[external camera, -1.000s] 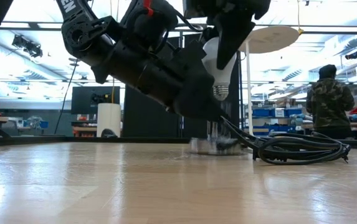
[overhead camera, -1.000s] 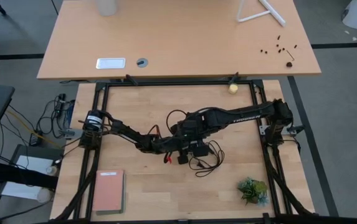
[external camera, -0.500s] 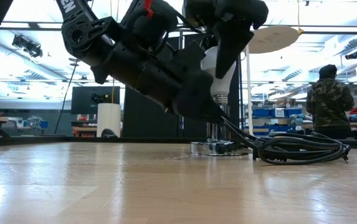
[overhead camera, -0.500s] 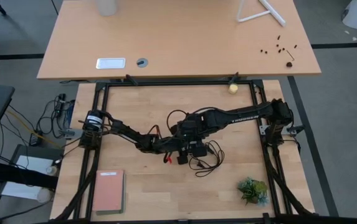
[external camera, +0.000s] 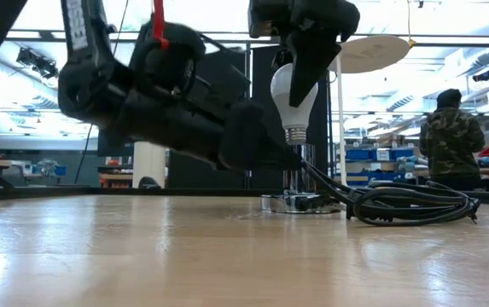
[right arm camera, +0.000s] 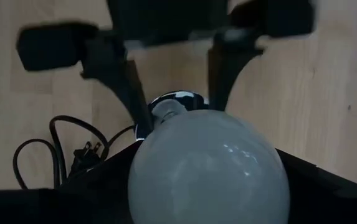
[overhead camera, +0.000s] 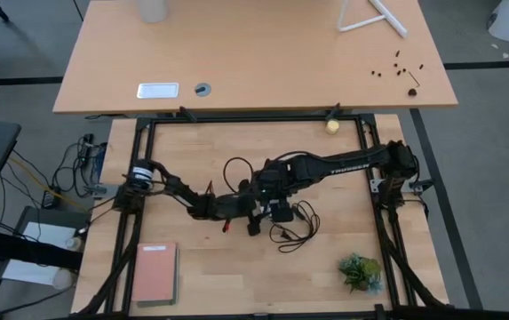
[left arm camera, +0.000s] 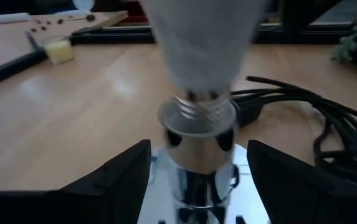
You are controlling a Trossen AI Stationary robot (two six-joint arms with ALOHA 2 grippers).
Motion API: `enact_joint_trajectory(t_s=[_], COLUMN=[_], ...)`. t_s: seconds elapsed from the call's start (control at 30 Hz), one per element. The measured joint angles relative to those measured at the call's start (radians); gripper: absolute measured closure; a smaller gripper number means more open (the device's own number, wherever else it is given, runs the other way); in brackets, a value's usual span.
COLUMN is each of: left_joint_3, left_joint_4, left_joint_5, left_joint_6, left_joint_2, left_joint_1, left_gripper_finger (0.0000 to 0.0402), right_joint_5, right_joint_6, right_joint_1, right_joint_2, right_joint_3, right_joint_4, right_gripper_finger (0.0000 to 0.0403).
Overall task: Screw lightbulb
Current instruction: Insert the white lightbulb into the silver lamp
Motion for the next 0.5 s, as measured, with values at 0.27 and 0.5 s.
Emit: enact_joint_trajectory(t_s=[0.27,0.5], left_joint_3=[0.014,0.034], left_joint_4=[0.166,0.155], left_joint_5=[-0.04,-0.04], left_joint_6=[0.014,0.028], left_joint_2=[0.1,0.108], left_joint_1=[-0.001,0.003], left_gripper_finger=[0.0133,0.0133], right_joint_5=[0.007,0.01], right_joint_6=[0.018,0.087], right_joint_1=[0.0,0.0], right_joint_2=[-0.052,-0.167], right_joint_3=[-0.108,-0.298], right_joint_4=[0.084,0.301], right_gripper_finger=[0.0115,0.0115])
